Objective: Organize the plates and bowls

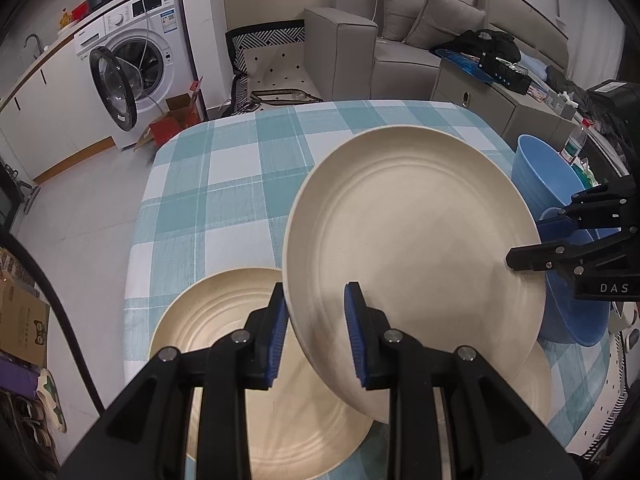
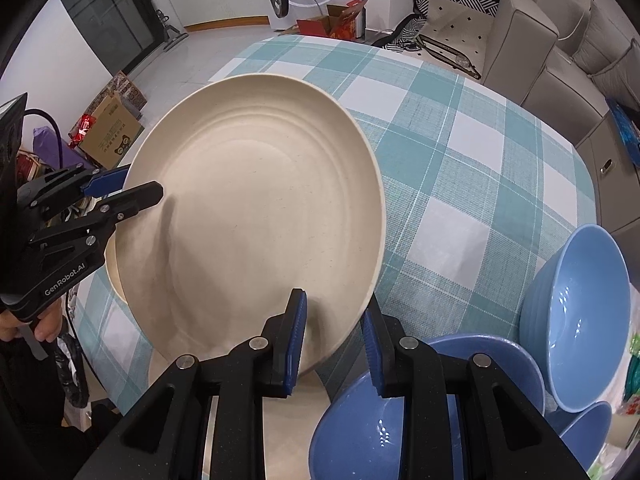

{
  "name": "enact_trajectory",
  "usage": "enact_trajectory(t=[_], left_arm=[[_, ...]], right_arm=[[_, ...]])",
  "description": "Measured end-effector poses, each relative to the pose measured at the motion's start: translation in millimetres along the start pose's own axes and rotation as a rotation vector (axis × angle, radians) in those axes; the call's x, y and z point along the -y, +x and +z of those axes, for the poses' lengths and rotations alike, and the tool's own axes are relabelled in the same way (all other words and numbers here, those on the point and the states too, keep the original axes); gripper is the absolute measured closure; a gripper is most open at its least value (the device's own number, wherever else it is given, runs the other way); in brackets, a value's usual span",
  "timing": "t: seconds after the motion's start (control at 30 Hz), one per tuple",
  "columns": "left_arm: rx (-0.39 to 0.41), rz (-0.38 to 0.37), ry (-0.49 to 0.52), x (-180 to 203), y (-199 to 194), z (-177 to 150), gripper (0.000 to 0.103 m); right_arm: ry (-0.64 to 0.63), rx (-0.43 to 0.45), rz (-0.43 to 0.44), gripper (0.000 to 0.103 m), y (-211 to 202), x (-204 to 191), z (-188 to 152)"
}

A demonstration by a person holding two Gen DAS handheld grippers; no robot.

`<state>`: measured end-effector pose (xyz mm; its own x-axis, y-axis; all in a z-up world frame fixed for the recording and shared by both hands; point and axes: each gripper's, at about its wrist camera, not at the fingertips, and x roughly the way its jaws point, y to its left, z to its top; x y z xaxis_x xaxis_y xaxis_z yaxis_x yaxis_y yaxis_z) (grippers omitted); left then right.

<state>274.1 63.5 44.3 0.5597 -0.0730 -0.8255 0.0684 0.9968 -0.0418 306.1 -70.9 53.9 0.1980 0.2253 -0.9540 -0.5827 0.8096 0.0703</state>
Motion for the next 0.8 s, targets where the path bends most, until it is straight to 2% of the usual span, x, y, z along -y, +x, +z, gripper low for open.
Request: enact_trajectory(t=[0.8], left_arm=[[-0.018,0.003,-0.03,-1.7,-13.9,-33.7,0.077]], right_arm=[[-0.046,0.007,0.017,0.075,-7.1,-26.4,-29.4]])
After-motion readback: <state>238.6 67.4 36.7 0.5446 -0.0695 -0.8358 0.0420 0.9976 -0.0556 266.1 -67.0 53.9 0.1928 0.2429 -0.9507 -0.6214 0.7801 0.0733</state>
